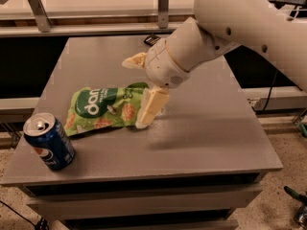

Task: Move green rice chip bag near pepsi can

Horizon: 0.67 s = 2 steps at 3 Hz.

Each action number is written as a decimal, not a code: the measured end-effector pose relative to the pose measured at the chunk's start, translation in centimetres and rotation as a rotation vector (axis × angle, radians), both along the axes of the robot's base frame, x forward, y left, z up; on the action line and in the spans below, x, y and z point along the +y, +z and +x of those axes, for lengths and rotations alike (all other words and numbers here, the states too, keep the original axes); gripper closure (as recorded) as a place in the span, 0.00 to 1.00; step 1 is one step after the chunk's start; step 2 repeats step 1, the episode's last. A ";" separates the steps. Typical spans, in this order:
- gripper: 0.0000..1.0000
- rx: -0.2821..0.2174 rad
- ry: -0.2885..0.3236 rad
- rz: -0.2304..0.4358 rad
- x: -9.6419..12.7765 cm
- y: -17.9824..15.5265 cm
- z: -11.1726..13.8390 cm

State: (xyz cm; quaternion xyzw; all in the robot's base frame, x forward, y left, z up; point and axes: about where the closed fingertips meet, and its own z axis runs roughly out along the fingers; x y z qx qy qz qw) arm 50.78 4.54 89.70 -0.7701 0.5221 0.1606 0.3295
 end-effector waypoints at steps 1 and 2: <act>0.00 0.000 0.000 0.000 0.0 0.0 0.0; 0.00 0.000 0.000 0.000 0.0 0.0 0.0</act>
Offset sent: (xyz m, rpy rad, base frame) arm 0.0000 0.0000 0.0000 0.0000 0.0000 0.0000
